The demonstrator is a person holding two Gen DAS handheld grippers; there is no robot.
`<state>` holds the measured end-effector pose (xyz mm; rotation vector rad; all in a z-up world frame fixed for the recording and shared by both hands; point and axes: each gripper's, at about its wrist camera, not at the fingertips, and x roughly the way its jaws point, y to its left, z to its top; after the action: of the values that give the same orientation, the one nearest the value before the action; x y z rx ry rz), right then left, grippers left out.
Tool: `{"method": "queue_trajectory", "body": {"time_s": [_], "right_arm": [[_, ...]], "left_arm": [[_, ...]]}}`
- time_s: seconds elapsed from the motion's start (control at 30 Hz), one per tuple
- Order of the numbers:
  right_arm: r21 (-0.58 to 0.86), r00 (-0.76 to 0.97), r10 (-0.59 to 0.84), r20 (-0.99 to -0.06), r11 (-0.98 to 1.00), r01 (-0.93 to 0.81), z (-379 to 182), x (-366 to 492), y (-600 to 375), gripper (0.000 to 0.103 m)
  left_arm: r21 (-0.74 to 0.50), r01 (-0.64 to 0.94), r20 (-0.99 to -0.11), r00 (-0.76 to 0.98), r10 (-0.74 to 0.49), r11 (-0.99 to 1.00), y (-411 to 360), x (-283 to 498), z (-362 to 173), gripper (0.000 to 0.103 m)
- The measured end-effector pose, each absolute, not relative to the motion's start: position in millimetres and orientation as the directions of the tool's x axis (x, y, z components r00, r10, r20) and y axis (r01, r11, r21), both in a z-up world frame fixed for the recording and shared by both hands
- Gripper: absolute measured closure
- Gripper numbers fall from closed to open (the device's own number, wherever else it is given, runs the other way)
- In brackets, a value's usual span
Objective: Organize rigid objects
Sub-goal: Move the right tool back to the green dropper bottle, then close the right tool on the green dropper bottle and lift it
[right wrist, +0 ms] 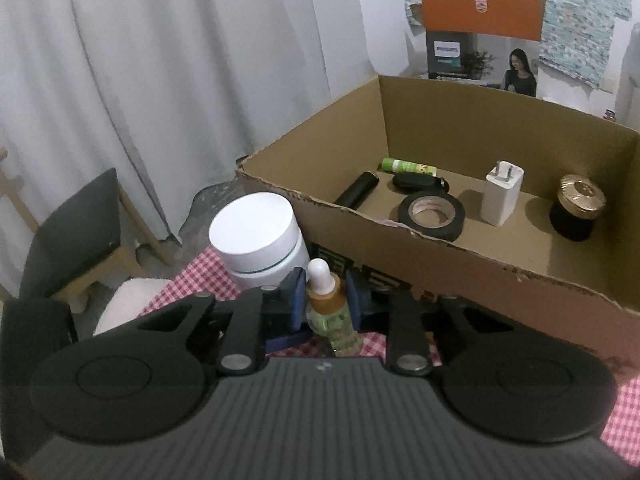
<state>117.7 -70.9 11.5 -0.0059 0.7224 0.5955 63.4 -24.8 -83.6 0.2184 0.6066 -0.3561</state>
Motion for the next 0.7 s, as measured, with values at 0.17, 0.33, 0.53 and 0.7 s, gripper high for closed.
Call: {"method": "queue_trajectory", "body": {"time_s": [0.17, 0.33, 0.53, 0.7], "right_arm": [[0.201, 0.585, 0.513, -0.628, 0.833, -0.515, 11.8, 120.4, -75.5, 0.083], [0.221, 0.591, 0.497, -0.636, 0.85, -0.477, 12.3, 118.6, -92.5, 0.082], [0.241, 0.617, 0.449, -0.646, 0.887, -0.394, 12.5, 108.3, -126.1, 0.082], [0.271, 0.618, 0.439, -0.652, 0.896, -0.351, 11.7, 106.9, -147.0, 0.082]], "left_arm": [[0.085, 0.398, -0.589, 0.76, -0.276, 0.914, -26.4, 69.3, -85.9, 0.024], [0.067, 0.457, -0.591, 0.734, -0.334, 0.887, -38.1, 69.4, -85.7, 0.023], [-0.004, 0.548, -0.597, 0.67, -0.442, 0.837, -54.3, 70.5, -82.6, 0.029], [-0.013, 0.526, -0.61, 0.669, -0.424, 0.85, -58.4, 78.4, -79.4, 0.041]]}}
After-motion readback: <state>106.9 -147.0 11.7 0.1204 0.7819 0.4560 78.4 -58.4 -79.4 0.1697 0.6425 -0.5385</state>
